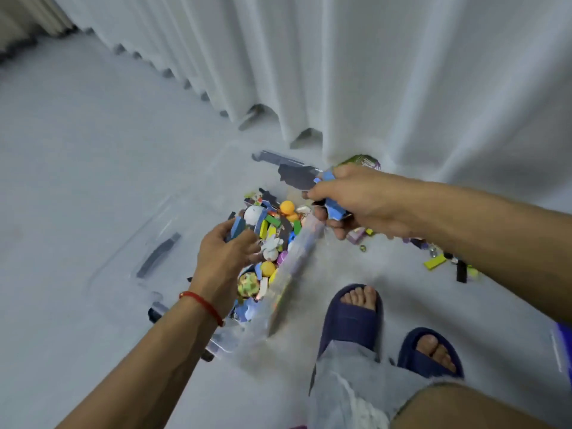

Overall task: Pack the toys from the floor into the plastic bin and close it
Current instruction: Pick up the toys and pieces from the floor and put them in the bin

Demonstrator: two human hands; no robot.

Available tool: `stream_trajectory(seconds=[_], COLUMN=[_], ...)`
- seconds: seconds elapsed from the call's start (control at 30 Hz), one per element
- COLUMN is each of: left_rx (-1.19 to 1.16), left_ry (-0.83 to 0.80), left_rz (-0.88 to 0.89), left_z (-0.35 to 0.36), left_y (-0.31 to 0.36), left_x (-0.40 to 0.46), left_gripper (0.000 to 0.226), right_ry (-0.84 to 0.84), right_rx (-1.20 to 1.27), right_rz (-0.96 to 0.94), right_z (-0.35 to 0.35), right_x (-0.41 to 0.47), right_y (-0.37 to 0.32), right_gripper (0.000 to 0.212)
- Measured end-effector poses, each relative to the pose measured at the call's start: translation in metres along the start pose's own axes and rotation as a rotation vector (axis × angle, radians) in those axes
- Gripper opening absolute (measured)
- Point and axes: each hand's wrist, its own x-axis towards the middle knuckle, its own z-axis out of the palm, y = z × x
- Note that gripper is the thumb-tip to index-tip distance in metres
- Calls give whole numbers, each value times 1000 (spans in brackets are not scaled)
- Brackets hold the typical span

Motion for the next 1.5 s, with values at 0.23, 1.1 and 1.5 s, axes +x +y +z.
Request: stream_trajectory(seconds=[0.23,1.1,1.5], left_rx=[44,1142,1361], left_ry=[75,-476,-428], left_rz=[6,604,863], left_z=[-59,202,220], left_y=[-2,-185,-233], left_x=[-10,90,123], left_gripper=[52,39,14], right_ry=[-94,832,1087], right_rx=[393,-511,-929], right_rz=[123,384,119], right_z=[52,-167,-174], right_x=[13,-8,27], right_y=[-25,366,421], right_gripper=[48,95,54])
